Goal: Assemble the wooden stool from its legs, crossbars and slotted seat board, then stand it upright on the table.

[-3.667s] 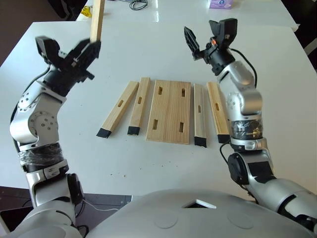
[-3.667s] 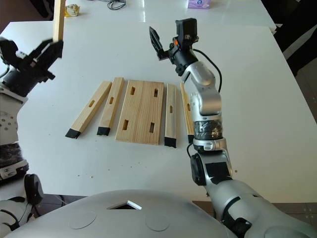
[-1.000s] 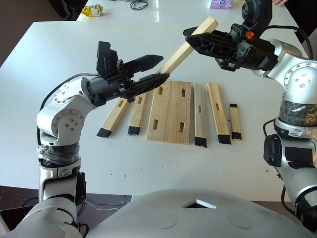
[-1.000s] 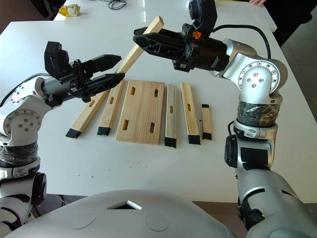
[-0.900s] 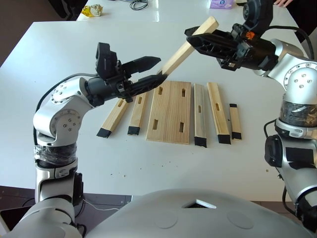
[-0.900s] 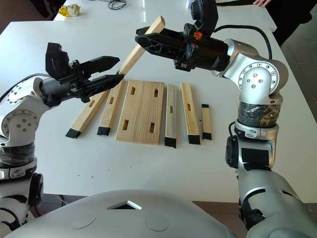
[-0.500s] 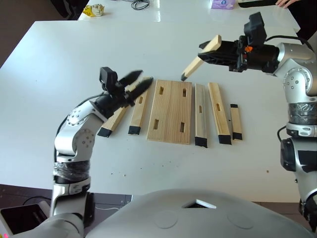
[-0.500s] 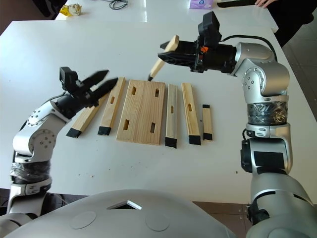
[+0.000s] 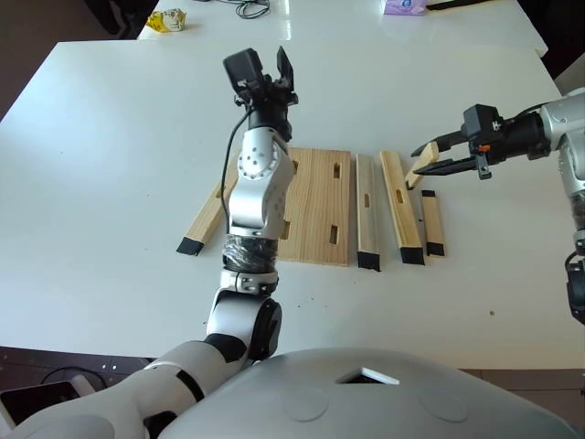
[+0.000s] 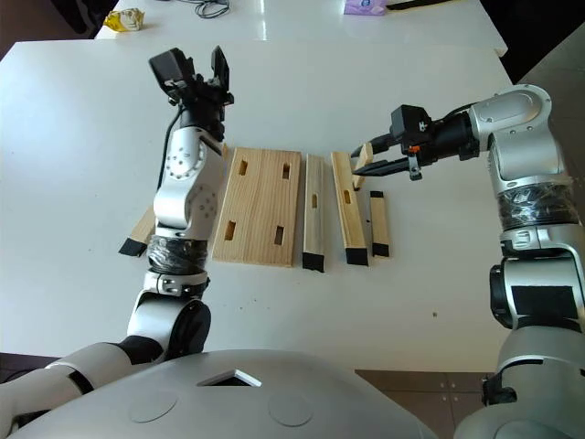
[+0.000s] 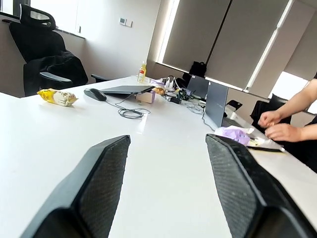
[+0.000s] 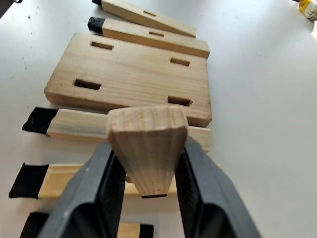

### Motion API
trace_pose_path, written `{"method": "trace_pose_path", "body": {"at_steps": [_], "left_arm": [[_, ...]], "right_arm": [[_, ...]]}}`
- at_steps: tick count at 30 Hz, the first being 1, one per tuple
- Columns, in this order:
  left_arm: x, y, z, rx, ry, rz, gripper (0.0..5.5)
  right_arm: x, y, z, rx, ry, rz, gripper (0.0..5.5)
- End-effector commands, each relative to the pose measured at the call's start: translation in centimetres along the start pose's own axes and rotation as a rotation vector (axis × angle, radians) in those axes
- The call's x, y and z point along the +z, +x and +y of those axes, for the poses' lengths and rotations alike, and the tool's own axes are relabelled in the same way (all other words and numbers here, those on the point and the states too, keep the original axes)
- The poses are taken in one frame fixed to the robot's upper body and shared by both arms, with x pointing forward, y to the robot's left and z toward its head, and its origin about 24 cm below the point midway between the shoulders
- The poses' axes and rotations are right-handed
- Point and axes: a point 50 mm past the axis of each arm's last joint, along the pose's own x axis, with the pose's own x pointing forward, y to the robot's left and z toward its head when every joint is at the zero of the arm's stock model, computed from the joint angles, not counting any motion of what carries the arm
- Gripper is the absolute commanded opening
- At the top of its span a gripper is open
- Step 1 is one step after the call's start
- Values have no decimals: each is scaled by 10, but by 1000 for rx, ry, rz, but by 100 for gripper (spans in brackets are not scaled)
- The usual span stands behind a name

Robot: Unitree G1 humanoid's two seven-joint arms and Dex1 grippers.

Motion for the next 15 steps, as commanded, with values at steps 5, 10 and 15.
{"method": "trace_pose_path", "body": {"at_steps": [5, 10, 15], "left_arm": [[-16, -5, -8, -16, -35, 61, 283], [-21, -4, -3, -6, -121, 124, 283], [-21, -4, -3, -24, -118, 138, 283]], "right_arm": [[-6, 3, -2, -6, 25, -39, 132], [-7, 4, 2, -9, 94, -113, 132], [-13, 8, 6, -5, 128, -130, 132]]}}
